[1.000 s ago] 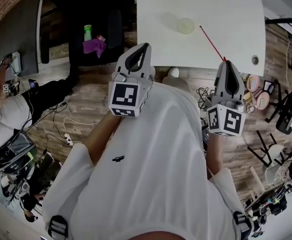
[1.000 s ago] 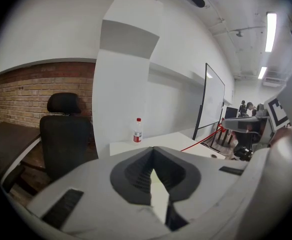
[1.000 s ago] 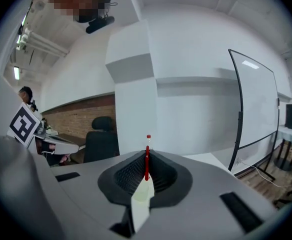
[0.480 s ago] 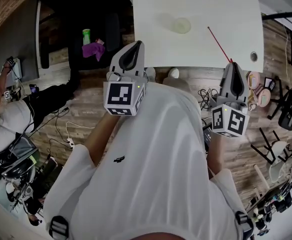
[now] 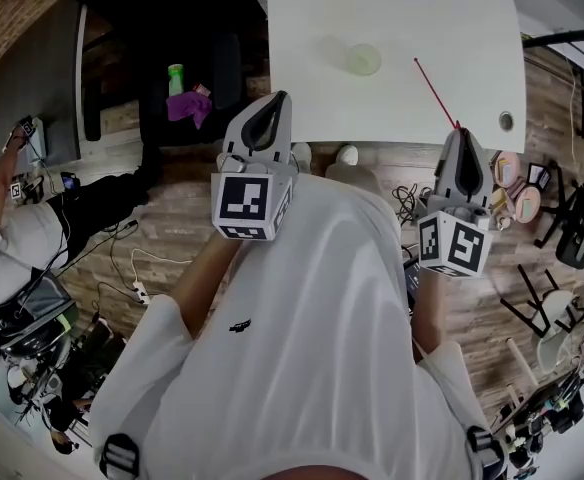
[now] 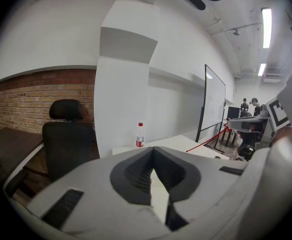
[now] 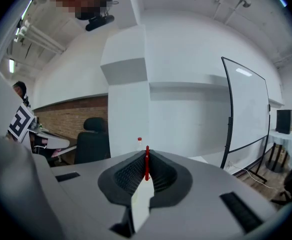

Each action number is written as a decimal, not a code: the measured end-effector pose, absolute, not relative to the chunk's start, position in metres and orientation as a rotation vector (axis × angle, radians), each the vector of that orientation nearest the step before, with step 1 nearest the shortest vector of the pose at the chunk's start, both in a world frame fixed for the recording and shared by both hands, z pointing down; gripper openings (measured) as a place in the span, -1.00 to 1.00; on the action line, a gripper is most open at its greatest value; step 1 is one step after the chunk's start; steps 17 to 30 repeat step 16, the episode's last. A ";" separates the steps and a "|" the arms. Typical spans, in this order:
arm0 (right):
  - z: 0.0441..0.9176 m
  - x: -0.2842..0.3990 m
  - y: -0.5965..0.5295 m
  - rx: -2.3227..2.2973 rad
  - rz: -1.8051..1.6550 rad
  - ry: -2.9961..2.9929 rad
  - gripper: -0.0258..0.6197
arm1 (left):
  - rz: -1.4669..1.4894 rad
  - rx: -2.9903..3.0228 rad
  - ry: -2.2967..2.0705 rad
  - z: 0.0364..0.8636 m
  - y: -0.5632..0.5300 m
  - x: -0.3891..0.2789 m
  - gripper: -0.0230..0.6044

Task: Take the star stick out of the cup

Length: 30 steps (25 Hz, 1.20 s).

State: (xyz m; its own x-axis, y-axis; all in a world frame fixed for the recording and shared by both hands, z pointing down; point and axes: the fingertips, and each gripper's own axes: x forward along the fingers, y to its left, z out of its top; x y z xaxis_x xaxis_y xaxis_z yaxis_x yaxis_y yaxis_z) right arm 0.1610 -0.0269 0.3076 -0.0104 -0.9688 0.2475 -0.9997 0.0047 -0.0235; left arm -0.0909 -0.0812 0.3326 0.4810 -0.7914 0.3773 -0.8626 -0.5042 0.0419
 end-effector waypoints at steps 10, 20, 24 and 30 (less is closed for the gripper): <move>0.310 0.158 -0.028 2.067 0.298 -2.117 -0.86 | 0.467 2.509 -1.420 0.331 -0.080 -0.086 -0.94; 0.313 0.162 -0.031 2.062 0.303 -2.115 -0.86 | 0.469 2.508 -1.418 0.333 -0.083 -0.083 -0.95; 0.313 0.162 -0.031 2.062 0.303 -2.115 -0.86 | 0.469 2.508 -1.418 0.333 -0.083 -0.083 -0.95; 0.313 0.162 -0.031 2.062 0.303 -2.115 -0.86 | 0.469 2.508 -1.418 0.333 -0.083 -0.083 -0.95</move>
